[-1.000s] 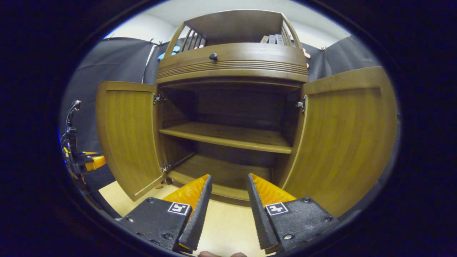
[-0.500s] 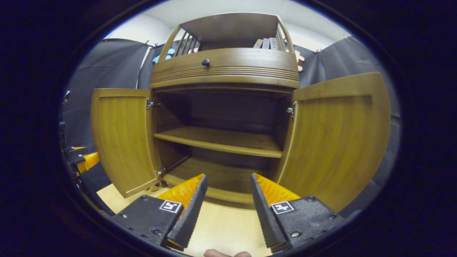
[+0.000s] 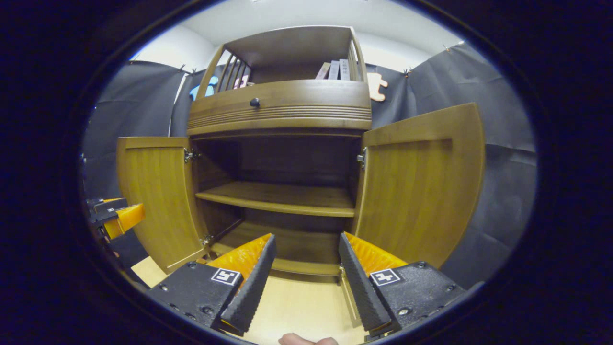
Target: Open the right door of the double-door shoe cabinet with the right hand, and open the left door with the left hand.
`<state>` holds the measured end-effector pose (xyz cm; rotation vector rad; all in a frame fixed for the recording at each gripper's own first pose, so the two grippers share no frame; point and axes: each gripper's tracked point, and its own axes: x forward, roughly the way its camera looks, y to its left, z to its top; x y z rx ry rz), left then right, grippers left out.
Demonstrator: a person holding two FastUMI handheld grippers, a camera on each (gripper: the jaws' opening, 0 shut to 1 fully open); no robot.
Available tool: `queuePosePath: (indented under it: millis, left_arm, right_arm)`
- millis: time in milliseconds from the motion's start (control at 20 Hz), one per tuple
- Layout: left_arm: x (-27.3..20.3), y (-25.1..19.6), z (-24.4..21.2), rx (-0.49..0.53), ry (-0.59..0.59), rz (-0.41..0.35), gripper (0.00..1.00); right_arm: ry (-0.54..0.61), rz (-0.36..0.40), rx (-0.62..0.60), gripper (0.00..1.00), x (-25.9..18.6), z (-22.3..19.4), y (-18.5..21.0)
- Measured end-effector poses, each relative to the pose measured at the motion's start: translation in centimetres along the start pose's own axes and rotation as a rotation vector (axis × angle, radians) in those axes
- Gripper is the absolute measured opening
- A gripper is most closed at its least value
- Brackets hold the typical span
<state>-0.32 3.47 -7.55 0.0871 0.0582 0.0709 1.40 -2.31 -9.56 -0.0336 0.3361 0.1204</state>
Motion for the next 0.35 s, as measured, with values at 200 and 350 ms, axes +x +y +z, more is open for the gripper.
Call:
queuePosePath:
  millis: [200,350]
  left_arm:
    - [0.1,-1.3,0.9,0.029,-0.040,-0.009,1.00]
    - [0.0,-2.3,1.4,0.025,-0.049,-0.024,0.90]
  right_arm:
    - [-0.030,-0.015,0.017,0.84,-0.7,0.8,-0.6]
    - [-0.066,-0.023,0.021,0.84,-1.2,1.6,-0.9]
